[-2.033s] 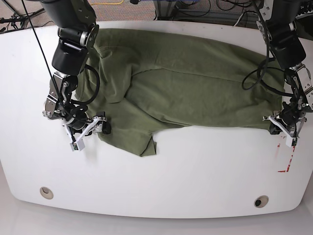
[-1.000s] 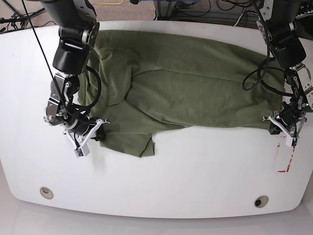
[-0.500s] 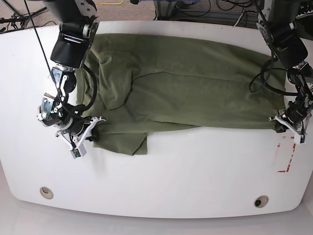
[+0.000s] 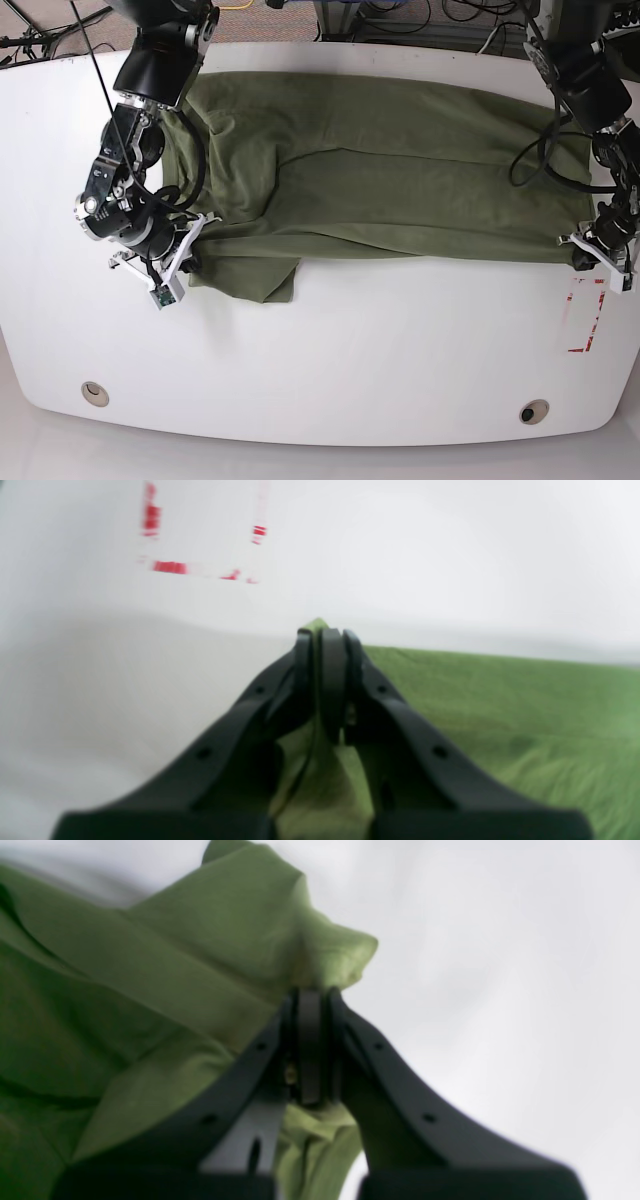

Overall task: Fold the T-shirt properly
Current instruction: 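Hold the shirt with both grippers and pull the right gripper outward, then lift and drag the shirt with both grippers toward the robot base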

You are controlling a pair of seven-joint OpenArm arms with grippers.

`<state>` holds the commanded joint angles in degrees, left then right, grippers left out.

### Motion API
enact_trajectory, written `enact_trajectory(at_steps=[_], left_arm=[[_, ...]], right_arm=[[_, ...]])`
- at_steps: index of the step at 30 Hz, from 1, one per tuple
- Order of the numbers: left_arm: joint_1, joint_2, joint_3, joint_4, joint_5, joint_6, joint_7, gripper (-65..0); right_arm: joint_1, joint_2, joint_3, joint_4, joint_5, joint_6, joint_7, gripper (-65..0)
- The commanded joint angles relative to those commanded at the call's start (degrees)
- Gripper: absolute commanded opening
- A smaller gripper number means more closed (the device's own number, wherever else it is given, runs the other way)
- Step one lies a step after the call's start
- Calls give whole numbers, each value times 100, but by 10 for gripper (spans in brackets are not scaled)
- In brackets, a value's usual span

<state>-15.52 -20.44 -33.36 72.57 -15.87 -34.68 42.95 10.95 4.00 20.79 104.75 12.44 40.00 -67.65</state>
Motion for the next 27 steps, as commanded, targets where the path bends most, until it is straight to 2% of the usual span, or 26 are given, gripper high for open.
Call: enact_trajectory(at_steps=[9,13,22,27], left_arm=[[651,-26,18,686,-818,0,0,-650],[879,-44,18,897,-1073,0,0,-650],[1433,-53,-26,1371,-1222,0,0,-650],[1679,-53,-158,1521,-1222,-62,0,-650]], right_arm=[[-651,-202,141,809,18,0,-281,-650],[-932,-202,237,923,334,0,-281,-650],[-1380,-193,1125,949,1187,0,-695,-650],[-1618,-158,1363,949,1547,0,-721,-650]])
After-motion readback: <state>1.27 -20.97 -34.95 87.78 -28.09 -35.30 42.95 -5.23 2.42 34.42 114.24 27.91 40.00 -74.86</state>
